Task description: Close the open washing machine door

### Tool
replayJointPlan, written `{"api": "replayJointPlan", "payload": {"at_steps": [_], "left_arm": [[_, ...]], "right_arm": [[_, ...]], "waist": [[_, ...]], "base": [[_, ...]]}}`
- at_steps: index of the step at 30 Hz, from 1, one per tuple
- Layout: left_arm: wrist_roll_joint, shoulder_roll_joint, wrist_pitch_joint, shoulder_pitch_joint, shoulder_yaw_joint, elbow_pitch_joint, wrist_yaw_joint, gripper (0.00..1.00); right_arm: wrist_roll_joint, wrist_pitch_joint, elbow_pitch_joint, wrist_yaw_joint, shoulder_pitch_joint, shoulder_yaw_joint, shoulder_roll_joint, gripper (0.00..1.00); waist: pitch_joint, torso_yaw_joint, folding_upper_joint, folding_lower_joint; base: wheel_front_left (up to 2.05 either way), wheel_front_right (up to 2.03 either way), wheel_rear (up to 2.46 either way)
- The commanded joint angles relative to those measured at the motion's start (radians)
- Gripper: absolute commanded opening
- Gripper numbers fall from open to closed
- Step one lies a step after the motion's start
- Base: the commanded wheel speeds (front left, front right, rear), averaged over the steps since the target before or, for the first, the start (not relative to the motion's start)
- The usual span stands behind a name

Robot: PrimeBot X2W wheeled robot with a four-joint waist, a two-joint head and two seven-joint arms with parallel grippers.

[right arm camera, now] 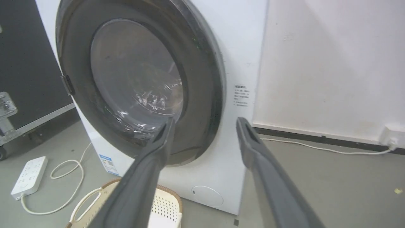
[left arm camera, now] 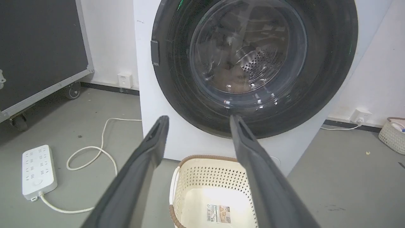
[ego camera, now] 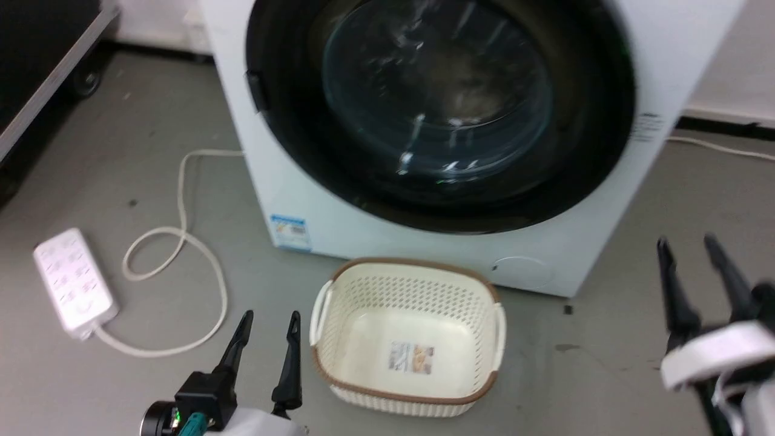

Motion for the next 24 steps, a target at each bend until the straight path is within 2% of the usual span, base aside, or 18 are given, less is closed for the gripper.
{"api": "replayJointPlan", "payload": {"at_steps": [1, 5, 8, 13, 21, 22, 24], "left_arm": [[0.002, 0.004, -0.005, 0.019, 0.009, 0.005, -0.007, 1.0], [-0.004, 0.004, -0.005, 0.034, 0.026, 0.014, -0.016, 1.0], [0.003, 0.005, -0.005, 0.041, 0.029, 0.027, -0.023, 1.0], [0.01, 0.004, -0.005, 0.044, 0.028, 0.05, -0.033, 1.0], [0.008, 0.001, -0.005, 0.042, 0.03, 0.069, -0.03, 1.0], [0.01, -0.001, 0.001, 0.034, 0.026, 0.067, -0.033, 0.0], [0.01, -0.001, 0.001, 0.034, 0.025, 0.067, -0.033, 0.0]], "right_arm": [[-0.051, -0.007, -0.064, -0.001, 0.08, -0.042, 0.062, 1.0], [-0.135, -0.004, -0.18, -0.001, 0.204, -0.107, 0.176, 1.0], [-0.18, 0.008, -0.24, -0.001, 0.265, -0.121, 0.215, 1.0], [-0.216, 0.015, -0.27, -0.001, 0.323, -0.113, 0.244, 1.0], [-0.233, 0.011, -0.278, -0.001, 0.349, -0.09, 0.256, 1.0], [-0.225, 0.014, -0.27, 0.0, 0.333, -0.09, 0.251, 0.0], [-0.225, 0.014, -0.27, 0.0, 0.333, -0.09, 0.25, 0.0]], "waist": [[-0.06, -0.072, -0.0001, 0.0003], [-0.068, -0.103, -0.0001, 0.0003], [-0.069, -0.117, -0.0001, 0.0003], [-0.071, -0.121, -0.0001, 0.0003], [-0.073, -0.11, -0.0001, 0.0003], [-0.073, -0.111, -0.0001, 0.0003], [-0.073, -0.111, -0.0001, 0.0004]], "base": [[0.0, 0.0, 0.0], [0.0, 0.0, 0.0], [0.0, 0.0, 0.0], [0.0, 0.0, 0.0], [0.0, 0.0, 0.0], [0.0, 0.0, 0.0], [0.0, 0.0, 0.0]]}}
